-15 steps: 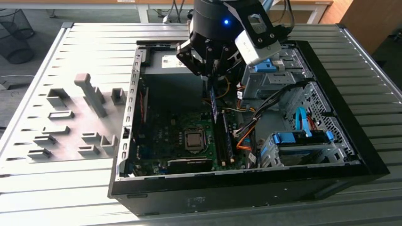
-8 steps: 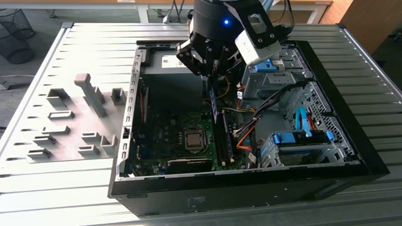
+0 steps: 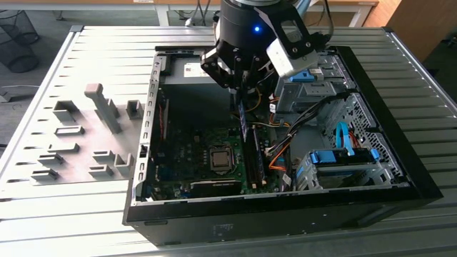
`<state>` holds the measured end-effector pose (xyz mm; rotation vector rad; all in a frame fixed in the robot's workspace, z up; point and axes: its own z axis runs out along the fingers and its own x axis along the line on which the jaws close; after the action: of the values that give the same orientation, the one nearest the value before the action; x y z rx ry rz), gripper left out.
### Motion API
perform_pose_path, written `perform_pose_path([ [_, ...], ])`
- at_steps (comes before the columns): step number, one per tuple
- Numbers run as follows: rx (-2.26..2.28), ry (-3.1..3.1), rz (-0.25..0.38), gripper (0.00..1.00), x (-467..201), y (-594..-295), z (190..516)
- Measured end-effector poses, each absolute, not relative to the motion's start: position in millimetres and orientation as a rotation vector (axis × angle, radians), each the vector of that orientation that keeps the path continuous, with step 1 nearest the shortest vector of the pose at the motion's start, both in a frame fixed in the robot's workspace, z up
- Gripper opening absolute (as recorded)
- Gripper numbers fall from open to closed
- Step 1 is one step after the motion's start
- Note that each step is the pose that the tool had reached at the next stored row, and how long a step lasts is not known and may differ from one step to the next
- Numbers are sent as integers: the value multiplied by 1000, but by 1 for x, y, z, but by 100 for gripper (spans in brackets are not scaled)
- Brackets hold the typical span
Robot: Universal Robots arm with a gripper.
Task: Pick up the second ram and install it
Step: 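Insert the second ram into the second slot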
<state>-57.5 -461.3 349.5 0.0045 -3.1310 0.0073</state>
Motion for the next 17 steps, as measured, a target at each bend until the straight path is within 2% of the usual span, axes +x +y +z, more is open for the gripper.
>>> perform_pose_path([
  [17, -11, -3131, 7, 14, -49, -463, 319],
])
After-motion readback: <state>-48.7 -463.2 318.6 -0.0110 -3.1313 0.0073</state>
